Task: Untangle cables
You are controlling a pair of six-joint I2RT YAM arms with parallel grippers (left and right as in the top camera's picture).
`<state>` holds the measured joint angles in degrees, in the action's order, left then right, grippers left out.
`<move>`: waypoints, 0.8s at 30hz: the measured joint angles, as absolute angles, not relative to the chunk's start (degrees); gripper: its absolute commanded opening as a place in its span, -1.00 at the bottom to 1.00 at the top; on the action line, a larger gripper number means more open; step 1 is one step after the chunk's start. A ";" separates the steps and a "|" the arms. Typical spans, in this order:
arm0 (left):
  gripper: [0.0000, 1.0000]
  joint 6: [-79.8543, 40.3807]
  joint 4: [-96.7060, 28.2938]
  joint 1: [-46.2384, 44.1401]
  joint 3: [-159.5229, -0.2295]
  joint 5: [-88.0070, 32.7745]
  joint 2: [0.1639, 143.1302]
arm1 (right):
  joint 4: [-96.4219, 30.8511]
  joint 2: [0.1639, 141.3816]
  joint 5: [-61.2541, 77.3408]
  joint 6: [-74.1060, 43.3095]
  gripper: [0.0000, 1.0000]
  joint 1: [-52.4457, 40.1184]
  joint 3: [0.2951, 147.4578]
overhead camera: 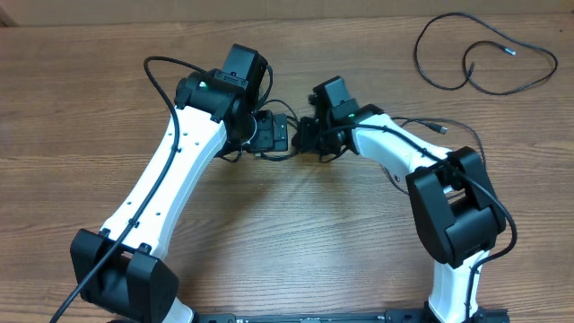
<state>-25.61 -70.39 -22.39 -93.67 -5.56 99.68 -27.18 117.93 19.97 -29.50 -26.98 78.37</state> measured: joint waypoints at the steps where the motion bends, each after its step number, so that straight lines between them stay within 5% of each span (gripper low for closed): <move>1: 1.00 -25.61 -70.39 -22.39 -93.67 -5.56 99.68 | -27.09 117.93 20.25 -29.50 0.36 -27.40 78.37; 4: 0.99 -25.61 -70.41 -22.39 -93.67 -5.56 99.68 | -28.69 117.93 20.80 -29.61 0.65 -27.77 78.48; 10: 0.99 -25.61 -70.48 -22.39 -93.67 -5.56 99.68 | -43.33 117.91 20.05 -26.59 0.85 -22.87 84.62; 24: 0.99 -25.61 -69.45 -22.39 -93.67 -5.56 99.68 | -64.75 117.38 10.02 -21.26 0.80 -6.98 91.77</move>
<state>-25.61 -69.45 -22.39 -93.67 -5.56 99.68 -64.75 117.38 10.02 -21.26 -6.98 91.77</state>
